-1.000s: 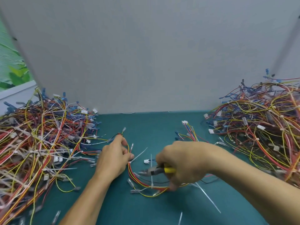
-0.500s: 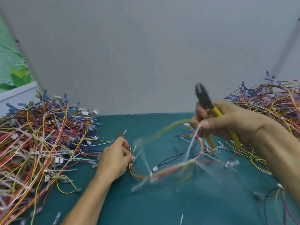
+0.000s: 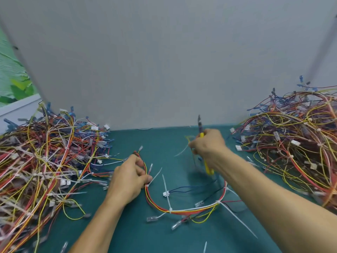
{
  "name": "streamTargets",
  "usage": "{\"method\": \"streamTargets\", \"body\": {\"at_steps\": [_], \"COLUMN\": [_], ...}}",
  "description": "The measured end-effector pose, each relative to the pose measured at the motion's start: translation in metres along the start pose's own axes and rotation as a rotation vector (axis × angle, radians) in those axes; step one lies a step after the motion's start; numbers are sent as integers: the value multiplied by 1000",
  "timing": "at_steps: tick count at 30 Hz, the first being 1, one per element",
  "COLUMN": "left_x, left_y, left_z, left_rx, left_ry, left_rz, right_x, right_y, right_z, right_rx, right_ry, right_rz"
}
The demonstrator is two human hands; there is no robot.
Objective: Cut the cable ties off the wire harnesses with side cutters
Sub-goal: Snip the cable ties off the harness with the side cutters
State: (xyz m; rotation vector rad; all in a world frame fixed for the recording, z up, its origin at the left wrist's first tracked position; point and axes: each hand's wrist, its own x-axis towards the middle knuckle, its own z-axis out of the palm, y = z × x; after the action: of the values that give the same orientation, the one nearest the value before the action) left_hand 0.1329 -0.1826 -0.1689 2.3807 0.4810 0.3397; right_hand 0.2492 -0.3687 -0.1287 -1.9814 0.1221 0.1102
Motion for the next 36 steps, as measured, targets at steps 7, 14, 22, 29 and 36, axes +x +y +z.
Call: {"method": "streamTargets", "body": {"at_steps": [7, 14, 22, 29, 36], "left_x": [-1, -3, -5, -10, -23], "left_y": [-1, 3, 4, 0, -1], "left_z": [-1, -2, -4, -18, -21], "left_rx": [-13, 29, 85, 51, 93], "left_ry": [3, -6, -27, -15, 31], "left_rz": [-40, -55, -32, -63, -107], "right_x": [-1, -12, -24, -40, -64], "right_y": [0, 4, 14, 49, 69], "right_z": [-44, -118, -140, -97, -87], "right_rx": [99, 1255, -236, -587, -661], "right_ry": [-41, -235, 97, -209, 13], "right_rz": [-48, 284, -198, -40, 92]}}
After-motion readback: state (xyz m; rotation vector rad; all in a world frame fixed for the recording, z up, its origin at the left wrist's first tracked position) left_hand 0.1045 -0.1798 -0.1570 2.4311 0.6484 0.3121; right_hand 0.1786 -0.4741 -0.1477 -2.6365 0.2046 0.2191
